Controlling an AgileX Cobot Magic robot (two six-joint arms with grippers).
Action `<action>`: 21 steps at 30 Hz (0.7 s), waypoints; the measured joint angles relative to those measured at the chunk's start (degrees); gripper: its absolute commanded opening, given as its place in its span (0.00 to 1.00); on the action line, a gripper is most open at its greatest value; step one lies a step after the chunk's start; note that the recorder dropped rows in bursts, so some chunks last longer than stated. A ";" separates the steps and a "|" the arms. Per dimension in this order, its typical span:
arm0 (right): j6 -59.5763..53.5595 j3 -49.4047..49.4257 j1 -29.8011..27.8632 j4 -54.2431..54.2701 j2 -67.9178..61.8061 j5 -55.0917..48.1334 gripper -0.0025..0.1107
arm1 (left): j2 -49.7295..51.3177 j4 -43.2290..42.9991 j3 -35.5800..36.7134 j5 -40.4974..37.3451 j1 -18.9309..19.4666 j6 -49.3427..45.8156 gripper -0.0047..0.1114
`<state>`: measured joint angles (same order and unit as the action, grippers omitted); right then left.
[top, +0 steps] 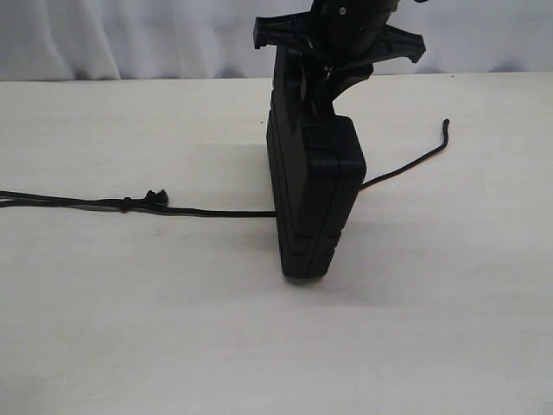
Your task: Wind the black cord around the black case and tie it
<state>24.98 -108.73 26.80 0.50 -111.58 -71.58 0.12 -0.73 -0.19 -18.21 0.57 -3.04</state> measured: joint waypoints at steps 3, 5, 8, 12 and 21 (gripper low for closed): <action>-0.02 0.00 0.00 -0.50 0.00 0.00 0.06 | 0.00 -0.47 0.00 0.14 0.00 0.00 0.04; -0.12 0.00 0.00 -0.50 0.00 0.00 0.06 | 0.00 -1.07 0.00 1.47 0.00 0.00 0.04; -0.27 0.00 0.00 -0.50 0.00 0.00 0.06 | 0.00 1.86 0.00 8.71 0.00 0.00 0.04; -0.65 0.00 0.00 -0.50 0.00 0.00 0.06 | 0.00 8.36 0.00 21.62 0.00 0.00 0.04; -1.57 0.00 0.00 -0.50 0.00 0.00 0.06 | 0.00 10.06 0.00 43.80 0.00 24.56 0.04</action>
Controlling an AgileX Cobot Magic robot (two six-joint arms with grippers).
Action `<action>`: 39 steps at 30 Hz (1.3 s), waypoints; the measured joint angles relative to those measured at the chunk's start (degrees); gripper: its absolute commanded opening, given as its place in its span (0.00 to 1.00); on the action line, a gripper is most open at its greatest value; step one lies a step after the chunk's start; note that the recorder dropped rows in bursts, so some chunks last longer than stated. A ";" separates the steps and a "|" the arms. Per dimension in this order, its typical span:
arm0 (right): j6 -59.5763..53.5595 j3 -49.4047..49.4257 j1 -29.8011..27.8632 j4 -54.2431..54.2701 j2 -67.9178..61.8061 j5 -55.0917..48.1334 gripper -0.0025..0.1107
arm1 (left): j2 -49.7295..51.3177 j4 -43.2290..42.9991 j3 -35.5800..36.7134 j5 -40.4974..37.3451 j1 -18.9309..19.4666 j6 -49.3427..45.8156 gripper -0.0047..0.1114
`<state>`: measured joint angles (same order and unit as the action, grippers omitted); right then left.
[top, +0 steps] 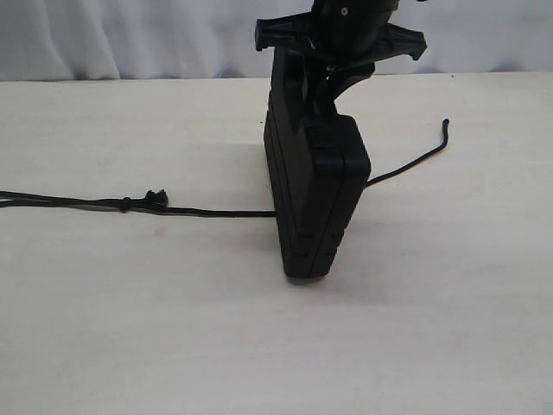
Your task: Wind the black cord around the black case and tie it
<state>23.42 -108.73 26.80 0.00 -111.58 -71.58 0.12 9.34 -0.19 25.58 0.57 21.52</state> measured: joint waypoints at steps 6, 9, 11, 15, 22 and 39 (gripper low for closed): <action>-0.45 0.00 0.00 0.00 0.02 0.00 0.06 | 5.50 -16.51 -10.22 -4.94 0.00 11.73 0.04; -0.55 0.00 0.00 0.00 0.02 0.00 0.06 | 12.92 -28.48 -17.81 -8.60 0.00 20.40 0.04; -0.54 0.00 0.00 0.00 0.02 0.00 0.06 | 18.70 -36.67 -21.42 -9.83 0.00 26.53 0.04; -0.68 0.00 0.00 0.00 0.02 0.00 0.06 | 33.65 -51.49 -25.48 -8.20 0.00 38.55 0.04; -0.97 0.00 0.00 0.00 0.02 0.00 0.06 | 62.82 -61.72 -32.50 2.78 0.00 39.24 0.04; -1.36 0.00 0.00 0.00 0.02 0.33 0.06 | 106.21 -19.35 -67.24 -61.54 0.10 -22.90 0.04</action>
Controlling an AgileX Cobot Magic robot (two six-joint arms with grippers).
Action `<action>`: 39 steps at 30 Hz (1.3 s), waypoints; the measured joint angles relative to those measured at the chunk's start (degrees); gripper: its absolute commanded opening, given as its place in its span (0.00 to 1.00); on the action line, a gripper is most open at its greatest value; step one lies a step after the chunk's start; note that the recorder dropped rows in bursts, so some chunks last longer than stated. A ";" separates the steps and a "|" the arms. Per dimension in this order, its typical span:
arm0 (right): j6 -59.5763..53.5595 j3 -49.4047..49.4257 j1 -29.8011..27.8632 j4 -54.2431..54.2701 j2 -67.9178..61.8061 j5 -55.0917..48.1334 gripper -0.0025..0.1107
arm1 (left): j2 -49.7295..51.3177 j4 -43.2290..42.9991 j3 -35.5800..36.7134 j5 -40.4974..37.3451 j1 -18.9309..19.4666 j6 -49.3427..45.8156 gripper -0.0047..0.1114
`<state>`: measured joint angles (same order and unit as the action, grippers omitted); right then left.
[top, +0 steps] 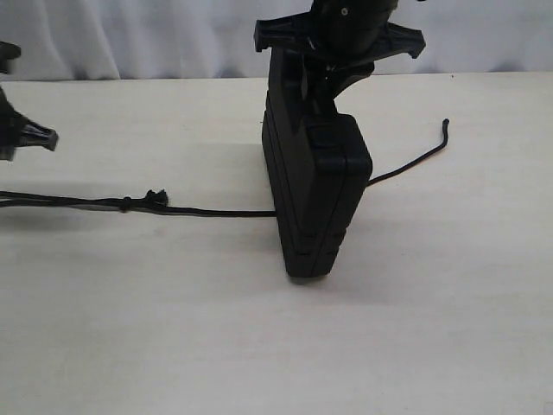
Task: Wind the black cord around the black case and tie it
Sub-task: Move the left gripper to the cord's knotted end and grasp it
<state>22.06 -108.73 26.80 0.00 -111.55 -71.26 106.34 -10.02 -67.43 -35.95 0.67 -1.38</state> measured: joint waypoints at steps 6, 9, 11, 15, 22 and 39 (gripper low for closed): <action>-0.04 0.00 0.00 0.00 0.00 0.00 0.06 | 8.80 34.30 -2.25 -4.98 -3.26 -57.44 0.22; -0.44 0.00 0.00 0.00 0.00 0.00 0.06 | 9.73 34.92 -2.25 -4.42 -5.99 -69.36 0.46; -0.57 0.00 0.00 0.00 0.00 0.00 0.06 | 9.73 35.00 -2.25 -3.87 -6.90 -73.24 0.50; -0.68 0.00 0.00 0.00 0.00 0.00 0.06 | 9.73 34.03 -1.47 -1.55 -7.37 -77.12 0.49; -1.16 0.00 0.00 0.00 0.00 0.00 0.06 | 10.11 28.23 1.79 6.85 -7.37 -79.02 0.49; -2.25 0.00 0.00 0.00 0.00 0.00 0.06 | 11.79 31.72 1.05 1.56 -7.47 -82.67 0.04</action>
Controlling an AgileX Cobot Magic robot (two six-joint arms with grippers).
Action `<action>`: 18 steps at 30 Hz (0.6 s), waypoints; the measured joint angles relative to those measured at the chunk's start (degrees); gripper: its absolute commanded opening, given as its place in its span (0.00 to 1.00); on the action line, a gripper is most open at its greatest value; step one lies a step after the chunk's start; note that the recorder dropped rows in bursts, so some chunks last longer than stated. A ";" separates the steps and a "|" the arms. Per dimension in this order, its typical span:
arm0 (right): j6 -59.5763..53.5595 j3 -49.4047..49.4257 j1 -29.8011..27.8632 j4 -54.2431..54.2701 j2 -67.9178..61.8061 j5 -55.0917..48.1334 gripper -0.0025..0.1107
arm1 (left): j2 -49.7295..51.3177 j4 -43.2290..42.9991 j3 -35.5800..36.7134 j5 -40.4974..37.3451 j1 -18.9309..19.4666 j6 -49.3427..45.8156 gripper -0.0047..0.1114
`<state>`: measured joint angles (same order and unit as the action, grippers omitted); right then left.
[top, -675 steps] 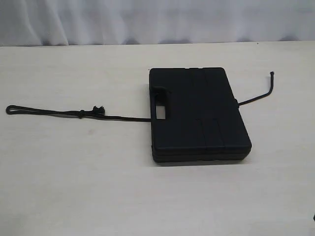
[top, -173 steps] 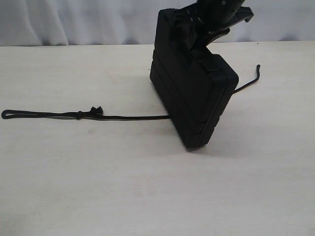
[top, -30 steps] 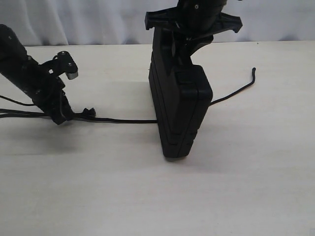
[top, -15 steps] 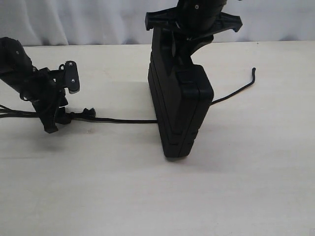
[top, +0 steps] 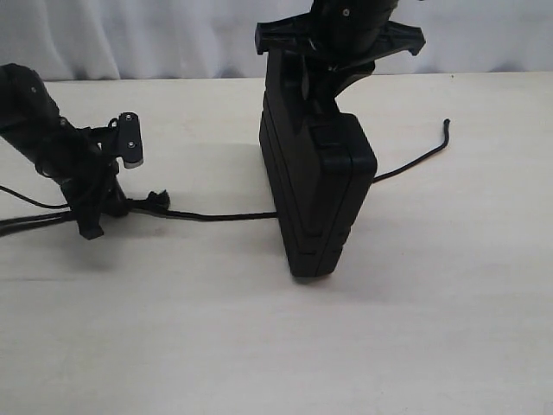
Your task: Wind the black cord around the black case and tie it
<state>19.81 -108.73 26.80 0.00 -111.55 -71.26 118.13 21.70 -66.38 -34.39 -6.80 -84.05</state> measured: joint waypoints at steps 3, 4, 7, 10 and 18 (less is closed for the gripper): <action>-0.10 0.00 0.00 0.00 0.00 0.00 0.06 | 0.20 5.45 0.00 -2.73 0.00 1.03 0.04; -0.25 0.00 0.00 0.00 0.00 0.00 0.06 | 0.20 7.78 0.00 -3.57 0.00 3.33 0.04; -0.36 0.00 0.00 0.00 0.00 0.11 0.06 | 0.61 13.40 0.00 -5.53 0.00 11.77 0.04; -0.58 0.00 0.00 0.00 0.00 0.11 0.06 | 0.83 17.07 0.10 -5.99 0.00 22.24 0.04; -0.91 0.00 0.00 0.00 0.00 0.00 0.06 | 1.53 23.09 0.19 -7.12 0.00 47.62 0.32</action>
<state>18.90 -108.73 26.80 0.00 -111.55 -71.26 119.66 44.79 -66.19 -41.52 -6.80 -36.43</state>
